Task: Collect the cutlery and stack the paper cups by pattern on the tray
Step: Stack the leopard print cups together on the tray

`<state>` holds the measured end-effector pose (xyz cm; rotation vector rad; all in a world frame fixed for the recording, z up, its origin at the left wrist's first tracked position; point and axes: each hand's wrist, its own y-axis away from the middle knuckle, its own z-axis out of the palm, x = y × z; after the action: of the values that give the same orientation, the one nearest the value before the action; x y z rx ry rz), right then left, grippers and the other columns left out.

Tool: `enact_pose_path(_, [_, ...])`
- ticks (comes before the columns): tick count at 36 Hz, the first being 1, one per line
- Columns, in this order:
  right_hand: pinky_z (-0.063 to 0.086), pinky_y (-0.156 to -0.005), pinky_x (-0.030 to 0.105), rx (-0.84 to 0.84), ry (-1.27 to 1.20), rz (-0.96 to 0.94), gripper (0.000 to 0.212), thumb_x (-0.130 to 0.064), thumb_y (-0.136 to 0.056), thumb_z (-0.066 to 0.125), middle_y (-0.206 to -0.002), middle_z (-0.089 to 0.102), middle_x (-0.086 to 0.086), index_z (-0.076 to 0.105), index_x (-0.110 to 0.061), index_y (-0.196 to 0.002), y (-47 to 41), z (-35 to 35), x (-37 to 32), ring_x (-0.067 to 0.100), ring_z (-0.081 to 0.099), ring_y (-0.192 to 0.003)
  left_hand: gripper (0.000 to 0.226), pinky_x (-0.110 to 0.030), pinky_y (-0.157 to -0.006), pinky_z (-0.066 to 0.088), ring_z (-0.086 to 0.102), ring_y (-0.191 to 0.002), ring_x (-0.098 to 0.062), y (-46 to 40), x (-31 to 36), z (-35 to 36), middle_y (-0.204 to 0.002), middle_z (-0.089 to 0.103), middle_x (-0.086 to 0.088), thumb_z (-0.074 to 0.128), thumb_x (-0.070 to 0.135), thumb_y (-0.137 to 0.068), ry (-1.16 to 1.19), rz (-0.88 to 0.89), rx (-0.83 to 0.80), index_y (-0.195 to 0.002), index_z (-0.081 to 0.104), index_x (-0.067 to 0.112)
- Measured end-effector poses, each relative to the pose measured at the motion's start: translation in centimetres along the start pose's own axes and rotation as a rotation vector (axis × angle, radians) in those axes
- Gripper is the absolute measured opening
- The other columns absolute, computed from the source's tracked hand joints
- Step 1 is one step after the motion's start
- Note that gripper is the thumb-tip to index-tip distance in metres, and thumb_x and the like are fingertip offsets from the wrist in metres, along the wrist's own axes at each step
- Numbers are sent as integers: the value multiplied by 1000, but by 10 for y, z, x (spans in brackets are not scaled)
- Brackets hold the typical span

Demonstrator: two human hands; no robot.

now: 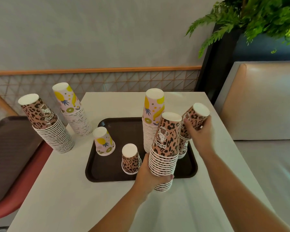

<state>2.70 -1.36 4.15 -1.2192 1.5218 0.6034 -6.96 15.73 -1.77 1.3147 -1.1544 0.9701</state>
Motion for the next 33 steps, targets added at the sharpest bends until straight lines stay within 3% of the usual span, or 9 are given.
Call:
enact_pose_path(5, [39, -93, 31, -122, 128, -19, 68, -33, -78, 71, -134, 50, 8, 38, -12, -134, 9, 5, 16, 24, 48, -122, 77, -17, -87, 44, 53, -110, 3, 0, -1, 1, -118, 57, 19, 88, 13, -57, -12, 5, -2, -111, 42, 44])
enact_pose_path(8, [33, -95, 21, -27, 141, -119, 60, -34, -85, 63, -138, 44, 4, 38, -13, -135, 18, 2, 4, 17, 42, -126, 78, -13, -86, 45, 53, -107, 6, 0, -1, 2, -117, 57, 20, 88, 13, -57, -8, -1, -8, -113, 42, 44])
enact_pose_path(11, [40, -98, 25, 7, 22, -254, 51, -39, -88, 57, -132, 48, -1, 43, -13, -130, 27, -3, -17, 7, 46, -120, 84, -7, -80, 40, 50, -107, 8, 1, 1, 3, -118, 54, 24, 88, 13, -58, 10, -12, -19, -118, 39, 44])
enact_pose_path(15, [48, -86, 16, -302, -60, -225, 55, -53, -80, 54, -121, 54, -13, 46, -23, -126, 39, -8, -45, -4, 54, -104, 89, -16, -87, 43, 52, -114, -1, -1, 1, 6, -122, 57, 16, 90, 14, -55, 34, -17, -23, -125, 41, 38])
enact_pose_path(17, [45, -75, 4, -443, 16, -200, 54, -46, -78, 62, -111, 55, -18, 44, -28, -125, 43, -8, -49, -12, 52, -95, 91, -20, -90, 45, 54, -115, -4, -1, 1, 7, -121, 59, 14, 91, 16, -53, 51, -20, -25, -127, 43, 35])
enact_pose_path(19, [42, -68, 2, -495, 54, -176, 50, -40, -77, 69, -105, 56, -20, 44, -33, -119, 46, -7, -48, -15, 51, -89, 95, -21, -90, 46, 55, -115, -4, -1, 1, 8, -121, 60, 13, 91, 20, -49, 62, -21, -27, -129, 42, 33])
enact_pose_path(23, [42, -71, 8, -456, 54, -153, 43, -40, -75, 72, -103, 60, -15, 47, -33, -110, 48, -7, -44, -8, 56, -89, 91, -14, -83, 45, 55, -111, -1, 1, 3, 8, -120, 60, 14, 90, 13, -54, 66, -22, -30, -129, 42, 32])
enact_pose_path(27, [42, -73, 11, -395, 42, -140, 50, -39, -78, 69, -106, 61, -11, 50, -22, -120, 46, -9, -46, 5, 58, -95, 87, -11, -81, 44, 55, -110, 1, 3, 3, 8, -118, 60, 15, 89, 10, -56, 56, -16, -37, -127, 44, 32])
enact_pose_path(33, [45, -74, 16, -317, 16, -111, 48, -39, -78, 67, -103, 60, -11, 51, -20, -119, 40, -10, -51, 6, 58, -93, 84, -5, -72, 46, 57, -103, 7, 6, 4, 10, -116, 62, 15, 88, 8, -57, 54, -7, -38, -125, 46, 32])
